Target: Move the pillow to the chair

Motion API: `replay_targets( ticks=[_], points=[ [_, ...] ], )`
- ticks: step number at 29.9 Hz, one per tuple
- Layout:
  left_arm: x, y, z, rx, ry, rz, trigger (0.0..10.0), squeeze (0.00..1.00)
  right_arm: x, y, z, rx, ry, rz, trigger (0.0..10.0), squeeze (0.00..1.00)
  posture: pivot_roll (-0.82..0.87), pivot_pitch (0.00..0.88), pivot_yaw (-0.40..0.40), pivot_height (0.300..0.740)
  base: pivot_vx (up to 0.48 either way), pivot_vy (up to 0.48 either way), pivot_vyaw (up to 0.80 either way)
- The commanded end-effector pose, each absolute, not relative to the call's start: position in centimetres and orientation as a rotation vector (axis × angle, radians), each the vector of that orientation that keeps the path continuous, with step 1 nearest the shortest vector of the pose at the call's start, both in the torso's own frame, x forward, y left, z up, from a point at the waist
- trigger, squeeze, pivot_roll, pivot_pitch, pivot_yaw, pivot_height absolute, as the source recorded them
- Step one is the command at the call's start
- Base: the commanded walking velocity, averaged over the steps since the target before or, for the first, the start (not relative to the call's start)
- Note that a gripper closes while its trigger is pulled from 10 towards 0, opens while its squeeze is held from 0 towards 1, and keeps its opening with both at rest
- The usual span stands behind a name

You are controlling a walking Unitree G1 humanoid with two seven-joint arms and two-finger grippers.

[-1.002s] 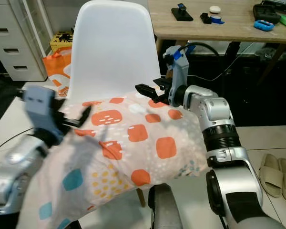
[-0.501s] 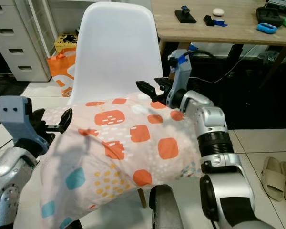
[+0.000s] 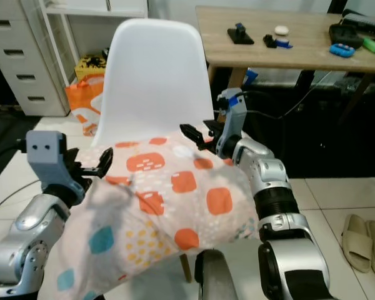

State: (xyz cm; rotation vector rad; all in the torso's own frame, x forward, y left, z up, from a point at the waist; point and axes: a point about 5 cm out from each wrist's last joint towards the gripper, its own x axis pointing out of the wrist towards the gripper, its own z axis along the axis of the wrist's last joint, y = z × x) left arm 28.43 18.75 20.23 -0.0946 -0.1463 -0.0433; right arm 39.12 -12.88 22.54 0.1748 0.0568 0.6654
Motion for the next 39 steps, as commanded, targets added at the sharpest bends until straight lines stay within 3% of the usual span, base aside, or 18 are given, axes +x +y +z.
replay_targets(
  ticks=[1,10,21,39],
  points=[
    [28.7,18.4,20.0,-0.097,-0.140,-0.044,10.0,0.00,39.2,-13.1,22.4,0.167,0.057,0.652,10.0,0.00,-0.16,0.029,-0.068,0.589,0.000,0.000,0.00],
    [29.2,16.3,18.8,-0.116,-0.111,-0.086,10.0,0.00,39.0,-13.0,20.8,0.163,0.080,0.642,10.0,0.00,-0.16,0.000,-0.061,0.618,0.000,0.000,0.00],
    [29.4,15.6,18.2,-0.120,-0.088,-0.089,10.0,0.00,38.9,-13.0,20.2,0.164,0.090,0.644,10.0,0.00,-0.16,0.000,-0.058,0.637,0.000,0.000,0.00],
    [29.5,15.8,17.5,-0.081,-0.048,-0.084,10.0,0.00,38.9,-13.4,19.3,0.160,0.112,0.632,10.0,0.00,-0.17,0.000,-0.051,0.686,-0.256,0.000,0.00]
  ],
)
